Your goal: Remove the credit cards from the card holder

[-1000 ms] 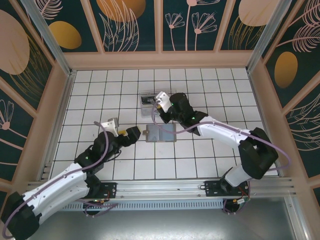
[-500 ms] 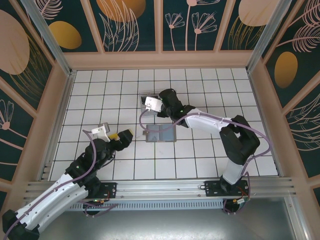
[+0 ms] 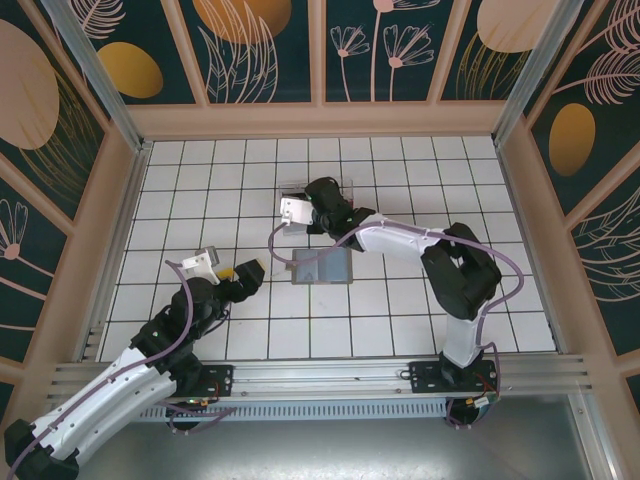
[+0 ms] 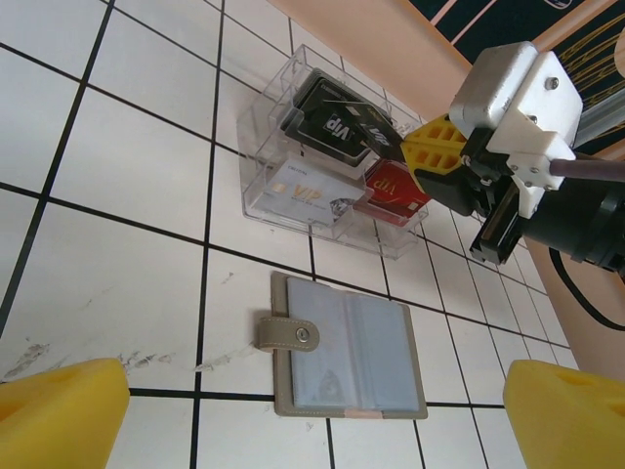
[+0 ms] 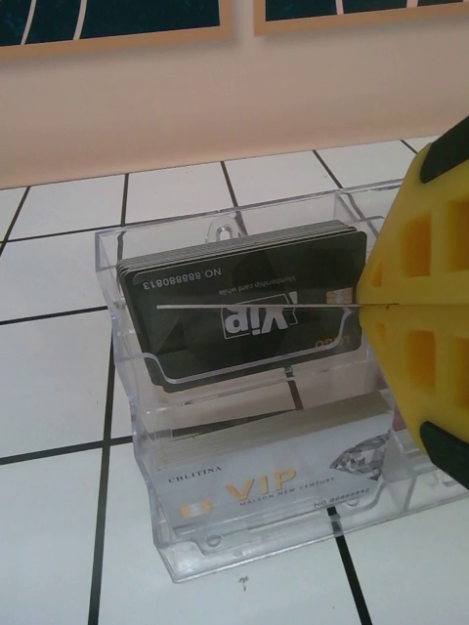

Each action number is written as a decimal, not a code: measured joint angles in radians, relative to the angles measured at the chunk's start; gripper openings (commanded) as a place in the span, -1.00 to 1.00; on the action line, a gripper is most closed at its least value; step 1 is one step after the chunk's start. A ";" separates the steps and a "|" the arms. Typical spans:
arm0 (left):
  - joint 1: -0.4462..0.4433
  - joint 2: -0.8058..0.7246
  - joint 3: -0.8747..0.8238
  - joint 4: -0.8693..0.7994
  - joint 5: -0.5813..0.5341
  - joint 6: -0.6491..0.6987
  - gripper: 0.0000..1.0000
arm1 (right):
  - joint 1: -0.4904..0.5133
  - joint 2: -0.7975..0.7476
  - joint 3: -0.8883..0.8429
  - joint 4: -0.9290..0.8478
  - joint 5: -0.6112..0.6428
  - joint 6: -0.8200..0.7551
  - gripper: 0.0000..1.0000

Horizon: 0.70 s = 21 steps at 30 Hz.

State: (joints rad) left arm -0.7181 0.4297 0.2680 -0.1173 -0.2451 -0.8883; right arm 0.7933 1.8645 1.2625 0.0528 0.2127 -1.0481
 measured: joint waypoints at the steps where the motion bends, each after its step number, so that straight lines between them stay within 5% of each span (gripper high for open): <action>1: 0.000 0.000 0.000 0.000 0.000 0.000 0.97 | 0.000 0.002 0.004 -0.001 0.000 -0.002 -1.00; 21: 0.000 0.000 -0.005 -0.013 -0.003 0.004 0.97 | 0.002 0.069 0.068 -0.010 0.019 -0.044 -1.00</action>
State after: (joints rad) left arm -0.7181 0.4297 0.2634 -0.1307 -0.2478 -0.8841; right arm 0.7948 1.9331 1.3308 0.0433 0.2314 -1.0924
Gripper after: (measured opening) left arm 0.985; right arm 0.050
